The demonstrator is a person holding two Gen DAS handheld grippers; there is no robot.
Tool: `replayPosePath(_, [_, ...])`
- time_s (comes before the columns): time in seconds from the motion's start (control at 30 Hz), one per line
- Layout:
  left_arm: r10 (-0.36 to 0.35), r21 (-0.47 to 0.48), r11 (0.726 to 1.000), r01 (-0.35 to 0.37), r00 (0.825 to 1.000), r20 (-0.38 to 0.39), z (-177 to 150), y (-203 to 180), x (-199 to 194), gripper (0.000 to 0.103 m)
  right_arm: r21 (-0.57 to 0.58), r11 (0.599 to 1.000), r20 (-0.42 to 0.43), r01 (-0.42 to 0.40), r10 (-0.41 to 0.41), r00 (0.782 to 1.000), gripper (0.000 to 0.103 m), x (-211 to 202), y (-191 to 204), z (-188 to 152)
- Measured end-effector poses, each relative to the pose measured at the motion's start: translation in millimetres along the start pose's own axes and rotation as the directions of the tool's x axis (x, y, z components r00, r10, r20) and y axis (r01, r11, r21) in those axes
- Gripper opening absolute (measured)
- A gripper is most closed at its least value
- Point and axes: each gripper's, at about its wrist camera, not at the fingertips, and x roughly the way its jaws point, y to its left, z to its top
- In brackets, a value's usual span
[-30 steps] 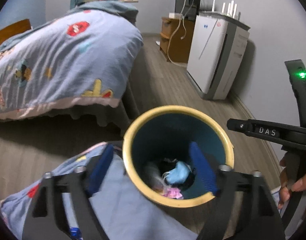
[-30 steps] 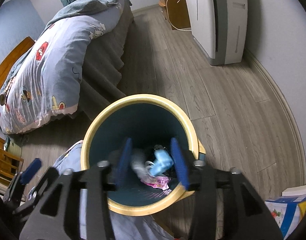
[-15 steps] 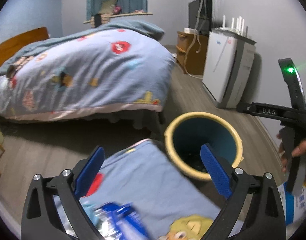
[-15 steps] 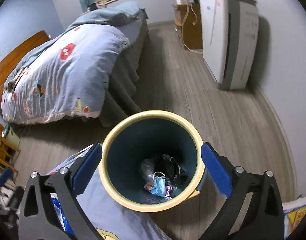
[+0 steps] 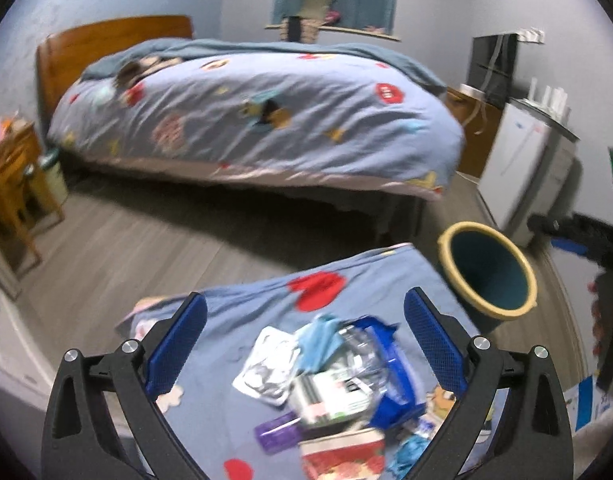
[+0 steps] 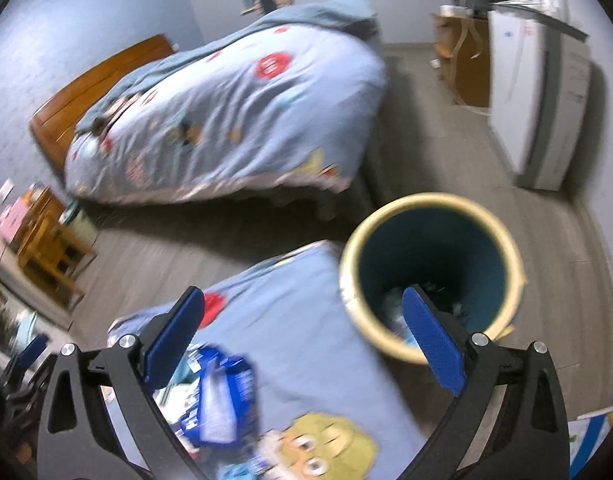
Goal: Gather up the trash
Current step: 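Grasp the blue snack bag with the right tool while the left tool grasps a blue mask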
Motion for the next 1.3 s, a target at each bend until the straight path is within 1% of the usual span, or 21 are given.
replayPosePath(0.1, [0.027, 0.004, 1.0, -0.027, 1.0, -0.007, -7, 17, 0, 0.098, -0.056, 0.998, -0.059, -0.02, 0.017, 0.998, 0.097, 18, 30, -22])
replayPosePath(0.13, [0.034, -0.003, 0.999, -0.034, 0.999, -0.014, -9, 24, 2, 0.098, -0.077, 0.997, -0.093, -0.022, 0.015, 0.996, 0.097, 29, 41, -29])
replayPosePath(0.23, [0.034, -0.038, 0.999, -0.035, 0.999, -0.031, -11, 40, 7, 0.098, -0.114, 0.993, -0.139, -0.017, 0.001, 0.99, 0.097, 48, 59, -44])
replayPosePath(0.33, [0.039, -0.046, 0.998, -0.041, 0.998, -0.043, -10, 49, 17, 0.098, -0.14, 0.99, -0.167, -0.013, -0.01, 0.986, 0.097, 64, 67, -54])
replayPosePath(0.43, [0.067, -0.004, 0.998, -0.067, 0.996, -0.056, -13, 52, 29, 0.098, -0.161, 0.987, -0.213, -0.011, -0.024, 0.977, 0.097, 86, 74, -66])
replayPosePath(0.47, [0.068, 0.004, 0.998, -0.068, 0.995, -0.072, -14, 53, 34, 0.098, -0.162, 0.987, -0.238, -0.018, -0.022, 0.971, 0.097, 95, 75, -69])
replayPosePath(0.5, [0.065, 0.008, 0.998, -0.065, 0.994, -0.082, -14, 54, 38, 0.098, -0.164, 0.986, -0.245, -0.019, -0.022, 0.969, 0.097, 98, 76, -75])
replayPosePath(0.6, [0.053, 0.007, 0.999, -0.052, 0.995, -0.081, -13, 56, 43, 0.098, -0.192, 0.981, -0.272, -0.026, -0.028, 0.962, 0.096, 113, 81, -83])
replayPosePath(0.63, [0.052, 0.006, 0.999, -0.052, 0.995, -0.083, -13, 57, 45, 0.098, -0.201, 0.979, -0.286, -0.034, -0.025, 0.958, 0.089, 118, 84, -86])
replayPosePath(0.67, [0.053, 0.004, 0.999, -0.053, 0.995, -0.083, -13, 57, 47, 0.098, -0.199, 0.978, -0.309, -0.053, -0.011, 0.951, 0.079, 124, 87, -88])
replayPosePath(0.73, [0.05, -0.001, 0.999, -0.051, 0.995, -0.091, -13, 57, 51, 0.098, -0.192, 0.979, -0.34, -0.073, 0.004, 0.941, 0.071, 134, 90, -92])
replayPosePath(0.8, [0.051, -0.003, 0.999, -0.051, 0.994, -0.1, -13, 57, 57, 0.098, -0.209, 0.974, -0.353, -0.085, 0.006, 0.936, 0.06, 138, 94, -94])
replayPosePath(0.87, [0.054, 0.005, 0.999, -0.054, 0.992, -0.116, -14, 56, 64, 0.098, -0.235, 0.968, -0.373, -0.089, -0.005, 0.928, 0.039, 143, 96, -97])
replayPosePath(0.9, [0.055, 0.009, 0.998, -0.055, 0.991, -0.12, -14, 55, 67, 0.098, -0.236, 0.967, -0.381, -0.092, -0.005, 0.924, 0.035, 145, 96, -99])
replayPosePath(0.93, [0.058, 0.011, 0.998, -0.057, 0.991, -0.121, -14, 54, 69, 0.098, -0.234, 0.968, -0.388, -0.091, -0.007, 0.922, 0.023, 144, 94, -99])
replayPosePath(0.97, [0.058, 0.014, 0.998, -0.057, 0.991, -0.123, -14, 53, 71, 0.098, -0.229, 0.97, -0.389, -0.087, -0.009, 0.921, 0.018, 143, 92, -98])
replayPosePath(1.03, [0.059, 0.02, 0.998, -0.057, 0.99, -0.13, -15, 50, 76, 0.098, -0.2, 0.976, -0.377, -0.08, -0.001, 0.926, 0.016, 135, 86, -92])
replayPosePath(1.1, [0.06, 0.036, 0.998, -0.055, 0.987, -0.146, -18, 45, 84, 0.098, -0.179, 0.98, -0.363, -0.082, 0.012, 0.932, 0.016, 129, 82, -85])
replayPosePath(1.23, [0.067, 0.102, 0.994, -0.049, 0.98, -0.186, -26, 29, 105, 0.098, -0.143, 0.985, -0.319, -0.093, 0.043, 0.947, 0.015, 114, 71, -65])
replayPosePath(1.3, [0.063, 0.119, 0.992, -0.04, 0.977, -0.203, -28, 22, 114, 0.098, -0.14, 0.985, -0.299, -0.098, 0.052, 0.953, 0.015, 110, 68, -57])
